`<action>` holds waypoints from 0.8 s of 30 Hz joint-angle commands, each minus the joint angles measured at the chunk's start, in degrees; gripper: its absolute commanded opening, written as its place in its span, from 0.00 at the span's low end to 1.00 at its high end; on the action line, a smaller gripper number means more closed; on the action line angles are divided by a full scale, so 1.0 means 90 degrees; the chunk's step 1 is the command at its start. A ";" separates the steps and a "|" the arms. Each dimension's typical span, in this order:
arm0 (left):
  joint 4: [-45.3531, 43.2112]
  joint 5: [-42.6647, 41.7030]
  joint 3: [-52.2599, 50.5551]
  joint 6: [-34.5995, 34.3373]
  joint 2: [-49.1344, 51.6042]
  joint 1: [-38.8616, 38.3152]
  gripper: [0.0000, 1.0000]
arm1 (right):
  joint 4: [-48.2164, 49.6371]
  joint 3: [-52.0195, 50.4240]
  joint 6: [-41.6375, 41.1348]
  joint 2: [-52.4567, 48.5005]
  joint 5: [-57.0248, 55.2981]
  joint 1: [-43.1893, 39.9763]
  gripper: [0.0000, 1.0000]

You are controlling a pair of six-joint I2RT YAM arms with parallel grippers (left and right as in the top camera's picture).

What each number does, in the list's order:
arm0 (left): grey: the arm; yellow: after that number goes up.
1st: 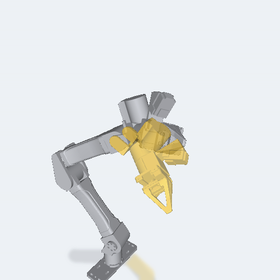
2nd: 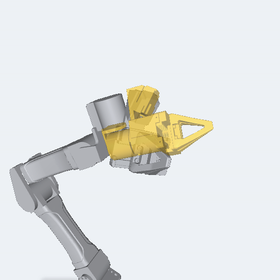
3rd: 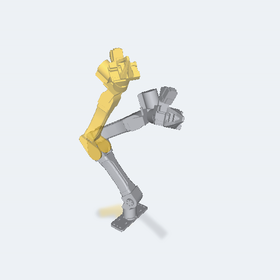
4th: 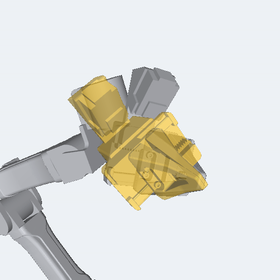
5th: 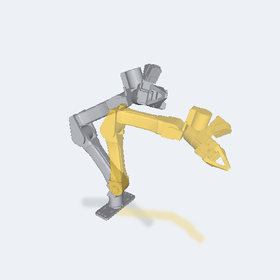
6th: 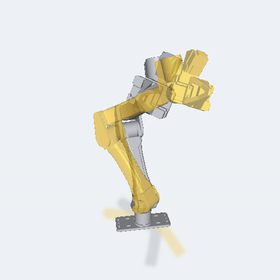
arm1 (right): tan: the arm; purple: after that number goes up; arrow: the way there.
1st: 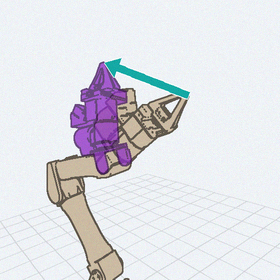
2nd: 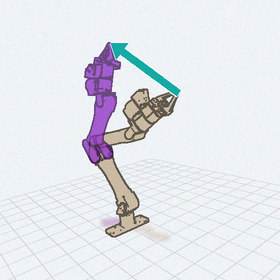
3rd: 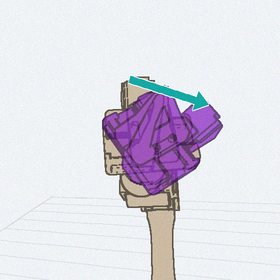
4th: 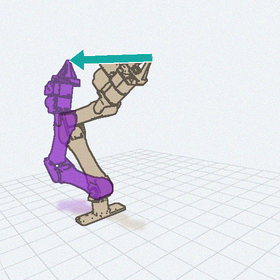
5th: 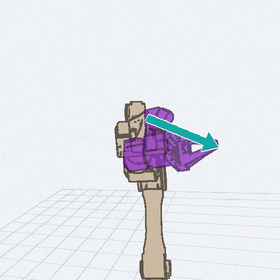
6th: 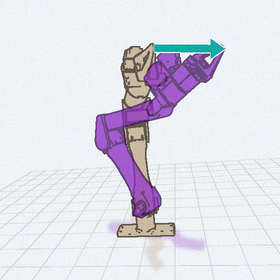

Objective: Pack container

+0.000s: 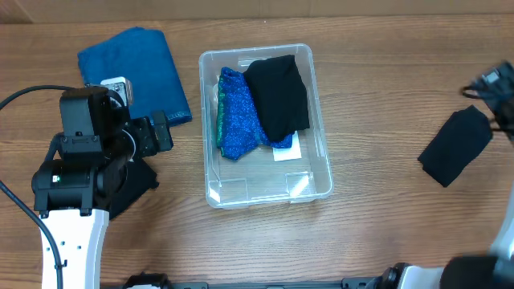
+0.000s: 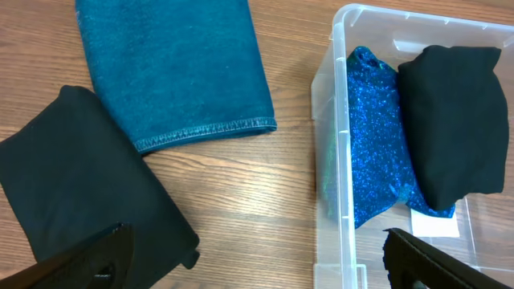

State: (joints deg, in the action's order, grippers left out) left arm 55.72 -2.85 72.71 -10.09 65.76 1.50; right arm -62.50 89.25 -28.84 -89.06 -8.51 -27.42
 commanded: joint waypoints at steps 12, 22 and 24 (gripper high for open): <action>-0.0002 -0.0068 0.0134 0.0119 0.0015 -0.0039 1.00 | 0.0770 -0.0508 0.1069 -0.3376 0.1916 -0.1299 1.00; 0.0017 -0.0068 0.0134 0.0119 0.0015 -0.0039 1.00 | 0.0928 -0.0537 0.1894 -0.3359 0.3458 -0.1292 0.04; 0.0024 -0.0068 0.0134 0.0119 0.0015 -0.0039 1.00 | 0.0988 -0.0474 0.2178 -0.2965 0.4019 -0.1239 0.04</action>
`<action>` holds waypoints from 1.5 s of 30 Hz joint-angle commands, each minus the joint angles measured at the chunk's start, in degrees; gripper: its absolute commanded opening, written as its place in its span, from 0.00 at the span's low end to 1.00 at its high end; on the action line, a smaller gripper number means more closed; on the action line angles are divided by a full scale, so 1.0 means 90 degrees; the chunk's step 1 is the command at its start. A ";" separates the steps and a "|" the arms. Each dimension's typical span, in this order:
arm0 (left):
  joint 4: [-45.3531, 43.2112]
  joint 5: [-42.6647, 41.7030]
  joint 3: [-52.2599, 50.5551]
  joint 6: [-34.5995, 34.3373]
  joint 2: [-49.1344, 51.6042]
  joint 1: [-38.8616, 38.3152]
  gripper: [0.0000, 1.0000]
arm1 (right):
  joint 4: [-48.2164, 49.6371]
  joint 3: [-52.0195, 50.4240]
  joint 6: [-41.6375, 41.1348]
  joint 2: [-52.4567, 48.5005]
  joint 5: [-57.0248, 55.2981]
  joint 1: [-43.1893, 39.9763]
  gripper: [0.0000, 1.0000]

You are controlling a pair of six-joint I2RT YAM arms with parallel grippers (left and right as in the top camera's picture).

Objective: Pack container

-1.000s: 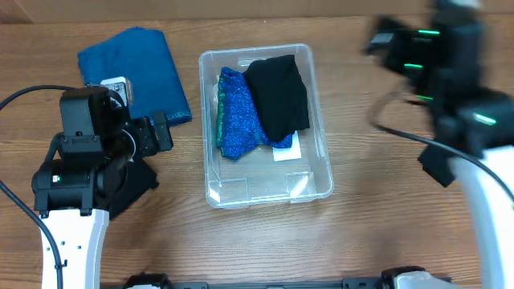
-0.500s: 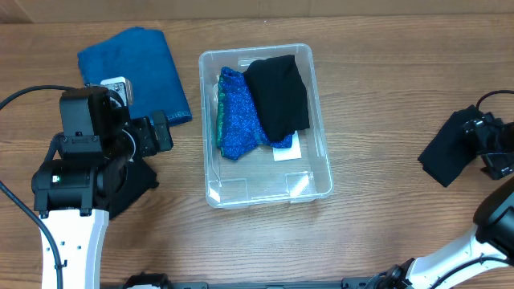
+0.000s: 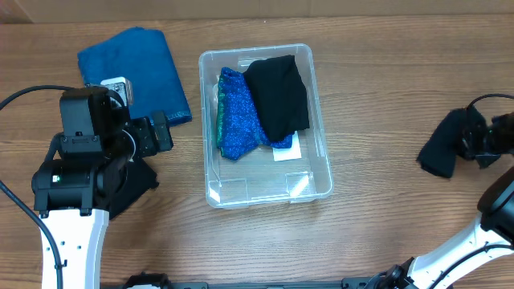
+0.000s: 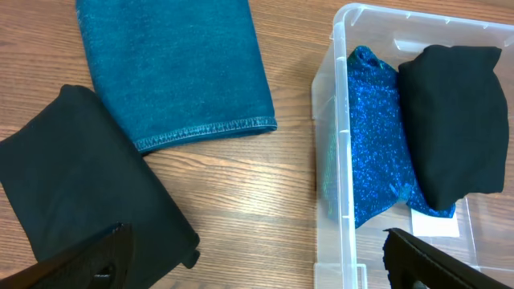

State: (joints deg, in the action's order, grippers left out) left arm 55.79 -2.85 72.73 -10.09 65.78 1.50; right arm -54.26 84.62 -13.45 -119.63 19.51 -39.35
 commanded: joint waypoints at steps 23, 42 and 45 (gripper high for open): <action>0.0027 -0.0068 0.0131 0.0097 0.0012 -0.0039 1.00 | -0.2897 0.1343 0.7366 0.1326 -0.0308 0.8735 0.04; 0.0085 -0.0061 0.0131 0.0102 0.0012 -0.0039 1.00 | -0.0168 0.1353 0.2589 0.2907 -0.3548 0.7745 1.00; 0.0236 0.0010 0.0131 0.0100 0.0012 -0.0039 1.00 | 0.0039 0.1353 0.1304 0.3903 -0.3706 0.6841 1.00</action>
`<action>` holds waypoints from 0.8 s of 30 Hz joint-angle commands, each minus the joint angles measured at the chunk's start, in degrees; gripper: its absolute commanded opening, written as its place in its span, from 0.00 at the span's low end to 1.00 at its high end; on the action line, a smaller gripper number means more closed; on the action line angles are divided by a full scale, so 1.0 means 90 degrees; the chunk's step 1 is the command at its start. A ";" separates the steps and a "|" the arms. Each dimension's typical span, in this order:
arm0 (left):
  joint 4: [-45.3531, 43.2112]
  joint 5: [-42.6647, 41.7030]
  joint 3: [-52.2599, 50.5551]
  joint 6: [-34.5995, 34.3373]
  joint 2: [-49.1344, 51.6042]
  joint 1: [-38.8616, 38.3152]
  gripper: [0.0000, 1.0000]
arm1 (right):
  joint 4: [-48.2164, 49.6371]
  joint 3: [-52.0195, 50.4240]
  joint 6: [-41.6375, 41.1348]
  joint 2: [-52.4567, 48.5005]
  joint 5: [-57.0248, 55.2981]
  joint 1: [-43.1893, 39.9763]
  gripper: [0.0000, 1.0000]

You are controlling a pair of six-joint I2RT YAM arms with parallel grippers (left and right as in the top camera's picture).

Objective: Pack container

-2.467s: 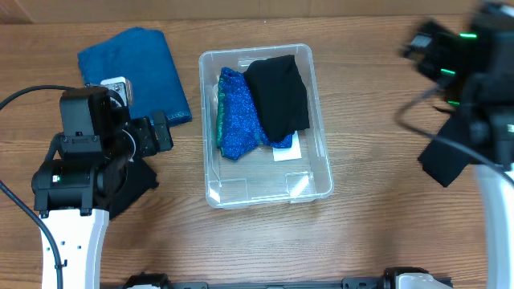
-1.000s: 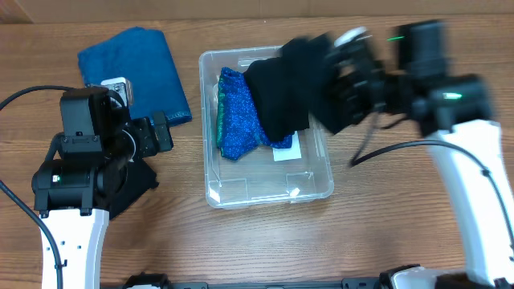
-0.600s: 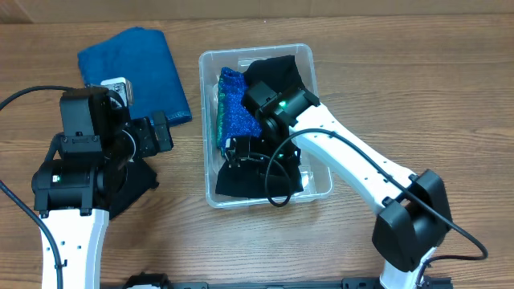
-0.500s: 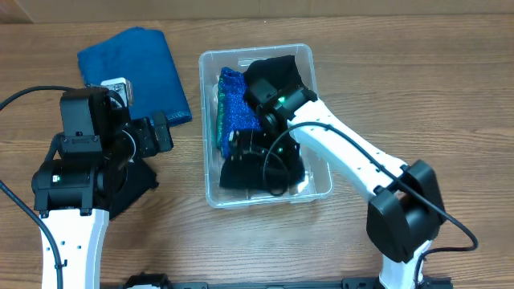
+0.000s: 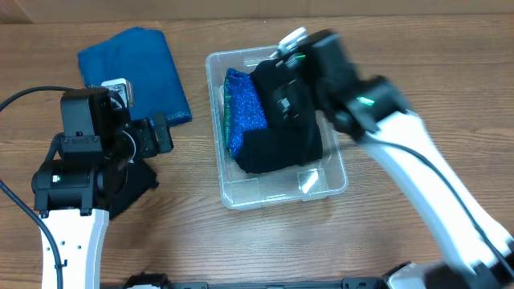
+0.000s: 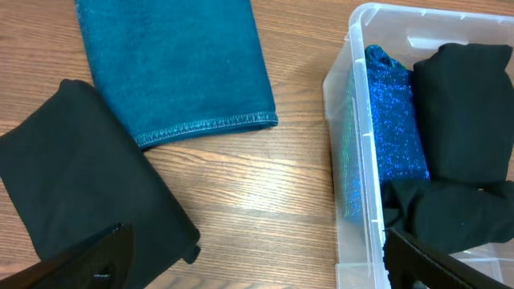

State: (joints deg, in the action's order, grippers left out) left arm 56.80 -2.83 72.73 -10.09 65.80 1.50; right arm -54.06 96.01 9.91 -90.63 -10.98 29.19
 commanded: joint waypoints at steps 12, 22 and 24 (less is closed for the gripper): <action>0.0605 -0.1144 -0.0041 -0.0600 0.1513 0.4262 1.00 | -0.1370 0.0078 -0.1678 0.0253 0.1953 -0.4160 1.00; -0.0197 -0.1443 -0.0070 0.0148 0.5280 0.4415 0.98 | -0.1375 0.0078 -0.1673 0.0221 0.1948 -0.4163 1.00; -0.0255 -0.1715 -0.0070 0.0245 0.5503 0.4413 0.98 | -0.1365 0.0078 -0.1673 0.0221 0.1948 -0.4163 1.00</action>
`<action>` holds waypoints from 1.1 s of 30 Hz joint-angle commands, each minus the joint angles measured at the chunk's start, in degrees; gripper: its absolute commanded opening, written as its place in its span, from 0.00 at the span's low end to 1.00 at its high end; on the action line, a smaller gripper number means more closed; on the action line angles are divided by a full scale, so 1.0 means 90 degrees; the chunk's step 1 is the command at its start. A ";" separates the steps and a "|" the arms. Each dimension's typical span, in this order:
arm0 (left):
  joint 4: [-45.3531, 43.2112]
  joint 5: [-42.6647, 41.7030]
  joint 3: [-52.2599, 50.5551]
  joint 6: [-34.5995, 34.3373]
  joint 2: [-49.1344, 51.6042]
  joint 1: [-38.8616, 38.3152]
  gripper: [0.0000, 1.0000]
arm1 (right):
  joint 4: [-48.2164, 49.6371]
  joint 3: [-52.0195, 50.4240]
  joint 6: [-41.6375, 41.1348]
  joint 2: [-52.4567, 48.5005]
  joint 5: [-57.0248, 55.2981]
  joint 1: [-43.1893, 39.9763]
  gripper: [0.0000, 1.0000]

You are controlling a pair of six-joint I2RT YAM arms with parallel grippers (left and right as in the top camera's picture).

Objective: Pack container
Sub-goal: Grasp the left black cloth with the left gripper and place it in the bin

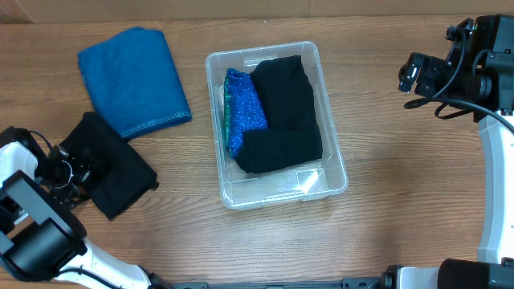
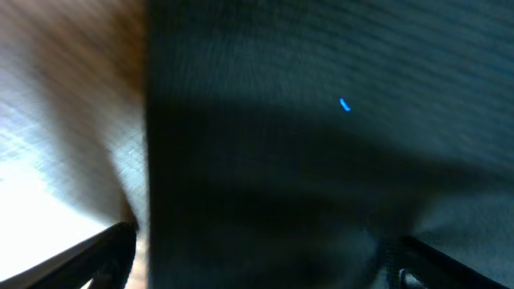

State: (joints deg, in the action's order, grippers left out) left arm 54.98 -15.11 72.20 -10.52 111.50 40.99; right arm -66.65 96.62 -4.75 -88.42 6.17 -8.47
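Note:
A clear plastic container [image 1: 215, 120] stands mid-table. Inside lie a sparkly blue cloth [image 1: 243, 112] and two black cloths, one at the back [image 1: 285, 88] and one across the front [image 1: 277, 148]. Another folded black cloth [image 1: 112, 164] lies on the table at the left. My left gripper [image 1: 68, 170] is low at its left edge, open. In the left wrist view this black cloth [image 2: 321, 160] fills the frame, blurred, between the spread fingers [image 2: 88, 261] of my left gripper [image 2: 257, 273]. My right gripper [image 1: 414, 72] hangs far right, holding nothing visible.
A folded blue towel [image 1: 132, 80] lies at the back left, its near corner just beside the black cloth on the table. The left arm's base and cable take up the lower left corner. The right arm runs down the right edge.
My right arm has left the container and now hangs at the far right; the black cloth stays in the container's front. My left gripper has come down onto the black cloth at the left.
First my right gripper was at a black cloth lying far right on the table. Then it had that cloth bunched up. Later it was over the container, which had shifted slightly right, with the cloth inside. Now it is withdrawn, and the left gripper is down.

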 commanded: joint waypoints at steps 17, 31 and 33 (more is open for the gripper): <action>-0.0498 -0.2470 0.0121 0.0940 -0.5260 -0.3230 0.04 | 0.0032 0.0010 -0.0170 -0.0024 0.0041 -0.0032 1.00; -0.0296 -0.1549 0.0119 0.5136 -0.2093 -0.7601 0.04 | 0.0010 0.0010 -0.0163 -0.0024 0.0039 -0.0032 1.00; 0.0066 -0.1134 0.0119 0.5508 -0.1749 -0.7694 0.04 | 0.0010 0.0010 -0.0165 -0.0024 0.0039 -0.0032 1.00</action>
State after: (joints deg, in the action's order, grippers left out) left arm 52.56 -27.35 72.49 31.86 93.03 -26.96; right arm -66.74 96.62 -5.98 -88.47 6.17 -8.60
